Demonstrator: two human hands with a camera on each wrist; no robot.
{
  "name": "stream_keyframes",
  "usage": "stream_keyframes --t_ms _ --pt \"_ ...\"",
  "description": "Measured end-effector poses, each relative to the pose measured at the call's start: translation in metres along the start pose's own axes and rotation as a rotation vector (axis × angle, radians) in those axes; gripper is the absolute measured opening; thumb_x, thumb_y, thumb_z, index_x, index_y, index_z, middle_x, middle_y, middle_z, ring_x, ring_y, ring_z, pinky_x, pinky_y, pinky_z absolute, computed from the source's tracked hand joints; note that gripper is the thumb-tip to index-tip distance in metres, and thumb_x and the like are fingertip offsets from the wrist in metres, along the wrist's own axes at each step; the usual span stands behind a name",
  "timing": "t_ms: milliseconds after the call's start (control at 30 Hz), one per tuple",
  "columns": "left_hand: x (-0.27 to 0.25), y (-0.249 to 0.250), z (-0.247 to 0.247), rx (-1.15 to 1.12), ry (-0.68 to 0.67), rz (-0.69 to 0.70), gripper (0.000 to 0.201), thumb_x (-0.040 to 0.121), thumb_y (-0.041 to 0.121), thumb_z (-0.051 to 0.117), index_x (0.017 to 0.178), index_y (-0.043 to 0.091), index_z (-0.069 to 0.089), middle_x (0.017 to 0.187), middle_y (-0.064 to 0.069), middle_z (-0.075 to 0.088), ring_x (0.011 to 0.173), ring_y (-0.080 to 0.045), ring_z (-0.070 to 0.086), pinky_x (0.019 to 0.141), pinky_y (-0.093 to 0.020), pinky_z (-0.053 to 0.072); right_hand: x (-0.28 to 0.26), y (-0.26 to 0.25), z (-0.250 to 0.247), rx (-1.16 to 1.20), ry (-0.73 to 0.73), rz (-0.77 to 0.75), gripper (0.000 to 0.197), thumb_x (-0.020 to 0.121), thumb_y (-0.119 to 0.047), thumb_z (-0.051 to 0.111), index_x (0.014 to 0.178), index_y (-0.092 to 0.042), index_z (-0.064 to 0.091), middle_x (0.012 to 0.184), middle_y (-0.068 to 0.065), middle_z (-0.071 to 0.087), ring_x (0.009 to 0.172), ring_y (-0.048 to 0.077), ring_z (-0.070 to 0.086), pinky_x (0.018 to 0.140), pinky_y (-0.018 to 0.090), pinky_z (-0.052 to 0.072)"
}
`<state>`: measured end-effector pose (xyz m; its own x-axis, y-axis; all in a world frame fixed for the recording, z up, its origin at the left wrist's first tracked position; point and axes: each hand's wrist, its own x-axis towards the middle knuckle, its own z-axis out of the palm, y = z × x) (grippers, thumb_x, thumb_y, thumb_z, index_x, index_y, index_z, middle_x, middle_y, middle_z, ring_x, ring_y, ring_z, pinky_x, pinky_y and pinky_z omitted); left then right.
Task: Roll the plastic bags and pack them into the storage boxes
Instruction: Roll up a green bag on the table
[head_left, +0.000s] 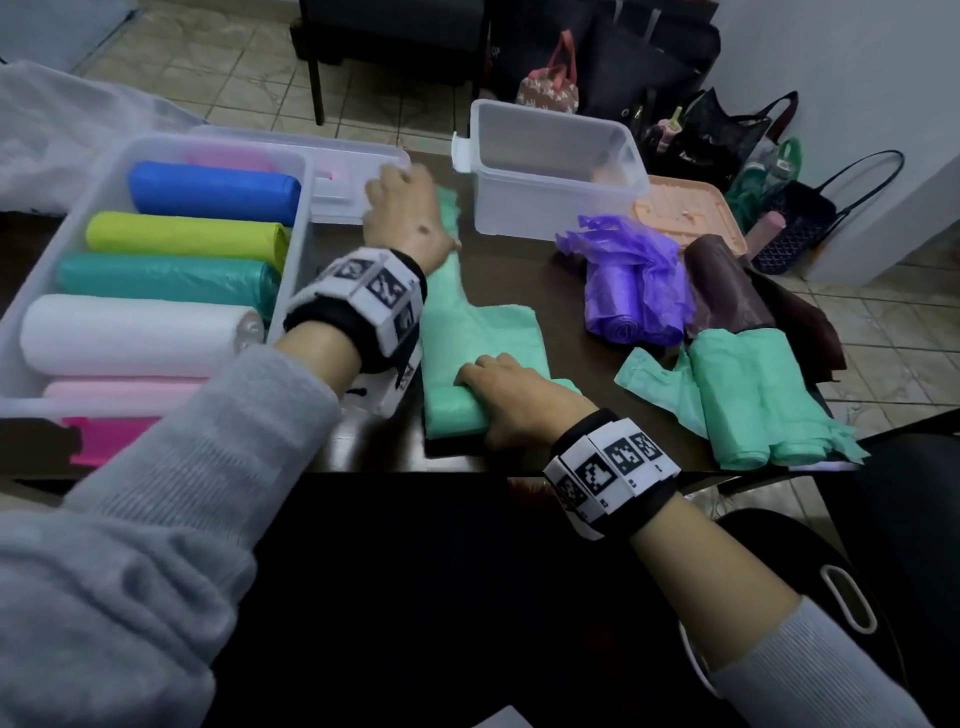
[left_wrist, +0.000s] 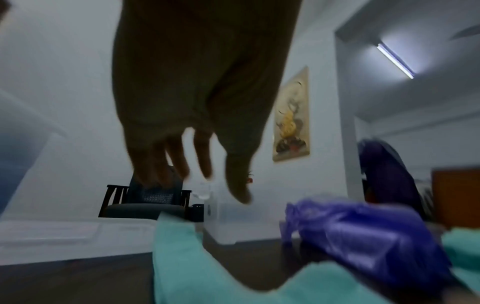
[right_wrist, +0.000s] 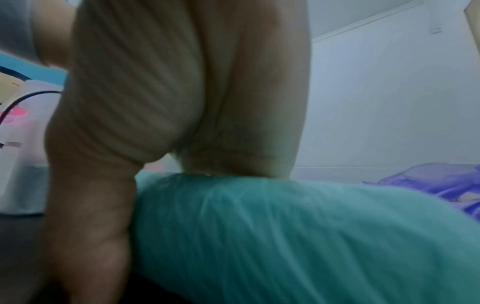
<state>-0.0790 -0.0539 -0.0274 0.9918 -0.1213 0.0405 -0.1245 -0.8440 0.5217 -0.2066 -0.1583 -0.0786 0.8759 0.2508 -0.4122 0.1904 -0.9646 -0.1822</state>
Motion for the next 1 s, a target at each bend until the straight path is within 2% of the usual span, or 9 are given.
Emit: stream_keyframes --t_ms 67,133,233,333,400,500,667,900,1000 --pt "-0.007 -0.006 0.015 0.096 -0.262 0.119 0.06 0.083 0.031 0.07 0.132 0.006 0.047 0.136 -0.015 0.046 0.124 -0.029 0.045 0.099 -0.036 0.038 0.0 0.002 0.0 -0.011 0.004 0.007 0.057 0.076 -0.017 0.065 0.128 -0.018 0.042 0.121 0.006 0.042 0.117 0.025 0.037 0.094 0.037 0.035" --pt "-0.014 -0.016 0.032 0.152 -0.494 0.158 0.06 0.086 0.038 0.064 0.136 0.011 0.044 0.14 -0.011 0.044 0.126 -0.027 0.045 0.099 -0.033 0.037 -0.002 0.004 0.0 -0.027 0.006 0.026 0.058 0.075 -0.023 0.067 0.127 -0.019 0.042 0.121 0.007 0.043 0.116 0.026 0.038 0.094 0.038 0.034" --pt "-0.023 -0.026 0.053 0.2 -0.615 0.224 0.07 0.091 0.045 0.053 0.148 0.014 0.024 0.154 -0.01 0.021 0.139 -0.025 0.027 0.111 -0.036 0.026 -0.005 0.004 0.0 -0.064 0.003 0.05 0.057 0.074 -0.028 0.068 0.124 -0.017 0.042 0.122 0.009 0.045 0.116 0.027 0.04 0.093 0.039 0.035" --pt "-0.025 -0.036 0.064 0.265 -0.642 0.264 0.077 0.094 0.05 0.042 0.151 0.011 0.008 0.159 -0.009 -0.001 0.146 -0.021 0.001 0.117 -0.036 0.007 -0.004 0.004 0.0 -0.048 -0.027 0.025 0.055 0.074 -0.027 0.069 0.121 -0.016 0.045 0.119 0.008 0.048 0.113 0.026 0.043 0.09 0.038 0.037" --pt "-0.025 -0.04 0.066 0.294 -0.65 0.278 0.081 0.094 0.053 0.038 0.151 0.009 -0.001 0.158 -0.009 -0.009 0.146 -0.019 -0.008 0.117 -0.035 0.001 -0.004 0.002 0.0 -0.01 -0.038 -0.011 0.055 0.072 -0.024 0.069 0.12 -0.016 0.045 0.117 0.008 0.049 0.111 0.026 0.044 0.089 0.038 0.039" --pt "-0.027 -0.042 0.069 0.333 -0.648 0.294 0.089 0.093 0.057 0.038 0.149 0.005 -0.007 0.157 -0.009 -0.014 0.145 -0.019 -0.011 0.117 -0.033 -0.001 -0.005 -0.004 0.002 0.023 -0.015 -0.042 0.047 0.072 -0.018 0.068 0.112 -0.012 0.044 0.111 0.01 0.053 0.105 0.028 0.048 0.083 0.037 0.039" --pt "-0.028 -0.041 0.07 0.348 -0.648 0.298 0.091 0.092 0.058 0.038 0.149 0.004 -0.008 0.157 -0.01 -0.015 0.145 -0.019 -0.013 0.116 -0.03 -0.004 -0.008 -0.006 0.003 0.02 0.054 -0.107 0.043 0.071 -0.017 0.067 0.106 -0.01 0.044 0.109 0.012 0.056 0.101 0.031 0.051 0.08 0.04 0.045" --pt "-0.026 -0.046 0.072 0.35 -0.649 0.301 0.093 0.091 0.061 0.037 0.148 0.005 -0.009 0.157 -0.01 -0.016 0.145 -0.019 -0.014 0.116 -0.03 -0.006 -0.005 -0.008 0.009 -0.004 0.076 -0.157 0.048 0.069 -0.018 0.068 0.111 -0.014 0.046 0.109 0.008 0.058 0.103 0.029 0.052 0.082 0.042 0.048" --pt "-0.026 -0.046 0.07 0.35 -0.656 0.292 0.093 0.091 0.061 0.038 0.149 0.006 -0.01 0.157 -0.009 -0.016 0.145 -0.018 -0.014 0.116 -0.03 -0.006 -0.001 -0.01 0.011 0.018 0.037 -0.149 0.053 0.068 -0.018 0.069 0.117 -0.012 0.047 0.114 0.008 0.05 0.105 0.029 0.051 0.085 0.041 0.047"
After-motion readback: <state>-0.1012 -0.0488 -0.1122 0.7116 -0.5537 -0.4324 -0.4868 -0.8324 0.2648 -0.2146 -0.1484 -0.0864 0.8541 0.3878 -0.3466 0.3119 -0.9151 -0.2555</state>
